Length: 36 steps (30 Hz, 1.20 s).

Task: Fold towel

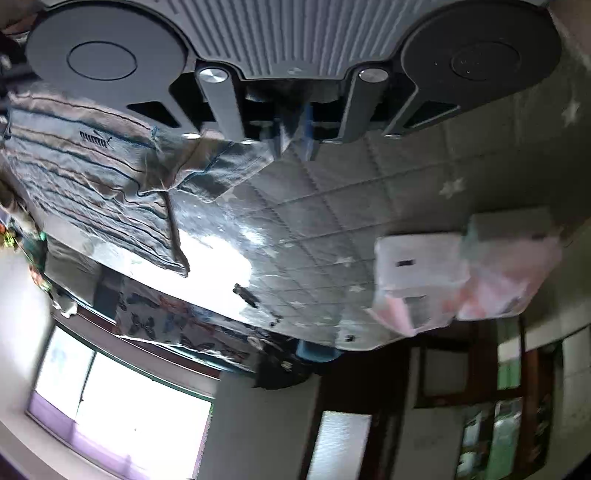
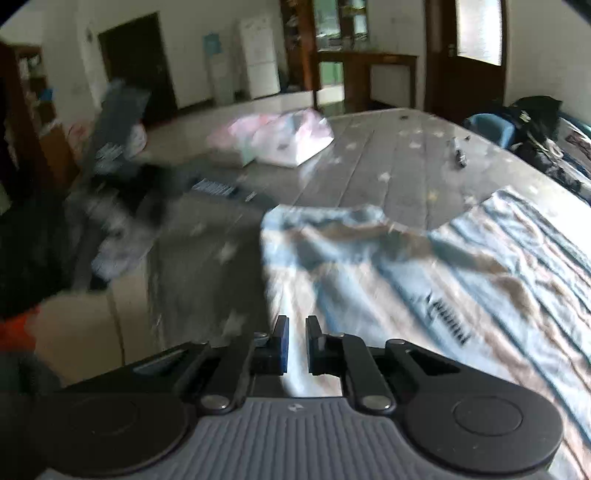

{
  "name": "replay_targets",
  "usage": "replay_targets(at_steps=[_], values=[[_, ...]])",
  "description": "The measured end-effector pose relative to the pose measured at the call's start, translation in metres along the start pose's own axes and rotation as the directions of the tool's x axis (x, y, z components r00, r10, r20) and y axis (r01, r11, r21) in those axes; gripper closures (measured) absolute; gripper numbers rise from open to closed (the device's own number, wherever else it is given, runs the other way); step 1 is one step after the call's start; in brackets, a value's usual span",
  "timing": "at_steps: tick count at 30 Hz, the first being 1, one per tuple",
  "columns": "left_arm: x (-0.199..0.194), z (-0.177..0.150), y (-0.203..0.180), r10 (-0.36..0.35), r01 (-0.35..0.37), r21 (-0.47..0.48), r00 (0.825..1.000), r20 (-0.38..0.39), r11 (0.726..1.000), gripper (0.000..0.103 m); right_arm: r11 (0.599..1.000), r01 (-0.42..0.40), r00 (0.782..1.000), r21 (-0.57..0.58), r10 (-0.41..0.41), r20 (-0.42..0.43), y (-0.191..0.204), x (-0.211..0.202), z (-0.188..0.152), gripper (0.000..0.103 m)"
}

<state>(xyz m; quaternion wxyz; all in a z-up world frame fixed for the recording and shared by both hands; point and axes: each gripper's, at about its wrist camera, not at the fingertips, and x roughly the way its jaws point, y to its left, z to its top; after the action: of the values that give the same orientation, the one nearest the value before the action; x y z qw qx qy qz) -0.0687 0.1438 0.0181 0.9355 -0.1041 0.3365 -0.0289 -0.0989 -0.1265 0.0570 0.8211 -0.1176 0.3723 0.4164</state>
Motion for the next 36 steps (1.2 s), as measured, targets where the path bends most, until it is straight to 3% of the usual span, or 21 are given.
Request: replay_targets(at_steps=[1,5,7,12,15,17,19,21,24,27,29,31,34,36], values=[[-0.004,-0.001,0.001,0.003,-0.004,-0.017,1.0,-0.009,1.0,0.066,1.0,0.011,1.0,0.012,-0.011,0.006,-0.003,0.005,0.005,0.093],[-0.012,-0.007,-0.005,-0.03,0.026,-0.071,0.998,-0.057,0.997,0.054,1.0,-0.016,1.0,0.015,0.016,-0.017,-0.003,0.029,0.011,0.093],[-0.01,-0.011,-0.009,-0.045,0.036,-0.105,0.995,-0.085,0.994,0.053,0.999,-0.043,0.997,-0.025,0.042,-0.063,0.006,0.042,0.005,0.093],[-0.01,-0.015,-0.017,-0.047,0.026,-0.188,0.993,-0.111,0.982,0.05,0.998,-0.039,0.998,-0.048,0.037,-0.046,0.01,0.025,-0.002,0.09],[-0.008,-0.017,-0.022,-0.06,0.036,-0.205,0.992,-0.109,0.978,0.053,1.0,0.006,1.0,-0.007,-0.006,-0.02,-0.001,0.006,-0.005,0.085],[-0.006,-0.018,-0.027,-0.042,0.022,-0.193,0.994,-0.099,0.981,0.064,0.999,0.038,0.999,0.035,-0.038,-0.009,-0.01,0.0,-0.007,0.084],[-0.003,-0.018,-0.028,-0.043,0.023,-0.202,0.994,-0.096,0.979,0.084,0.996,0.065,0.998,0.068,-0.066,0.006,-0.019,-0.004,-0.008,0.084],[0.0,-0.017,-0.03,-0.038,0.019,-0.203,0.995,-0.09,0.979,0.095,0.992,0.088,0.996,0.094,-0.091,0.02,-0.027,-0.01,-0.01,0.084],[-0.009,-0.014,-0.041,-0.054,0.052,-0.106,0.998,-0.02,0.993,0.099,0.984,0.126,0.99,0.127,-0.132,0.042,-0.036,-0.022,-0.013,0.084],[-0.024,-0.012,-0.062,-0.14,0.136,0.075,0.989,0.053,0.988,0.099,0.972,0.165,0.982,0.168,-0.178,0.064,-0.047,-0.034,-0.015,0.084],[-0.036,-0.017,-0.081,-0.259,0.235,0.239,0.963,0.073,0.942,0.099,0.961,0.188,0.975,0.203,-0.208,0.078,-0.056,-0.042,-0.017,0.084],[-0.045,-0.024,-0.101,-0.368,0.321,0.394,0.929,0.049,0.861,0.098,0.951,0.2,0.971,0.237,-0.226,0.084,-0.063,-0.047,-0.019,0.084],[-0.041,-0.039,-0.121,-0.416,0.377,0.514,0.908,-0.043,0.771,0.095,0.937,0.205,0.967,0.284,-0.238,0.088,-0.073,-0.052,-0.022,0.084],[-0.038,-0.047,-0.126,-0.416,0.395,0.535,0.905,-0.088,0.746,0.094,0.929,0.201,0.967,0.311,-0.238,0.086,-0.078,-0.051,-0.024,0.084]])
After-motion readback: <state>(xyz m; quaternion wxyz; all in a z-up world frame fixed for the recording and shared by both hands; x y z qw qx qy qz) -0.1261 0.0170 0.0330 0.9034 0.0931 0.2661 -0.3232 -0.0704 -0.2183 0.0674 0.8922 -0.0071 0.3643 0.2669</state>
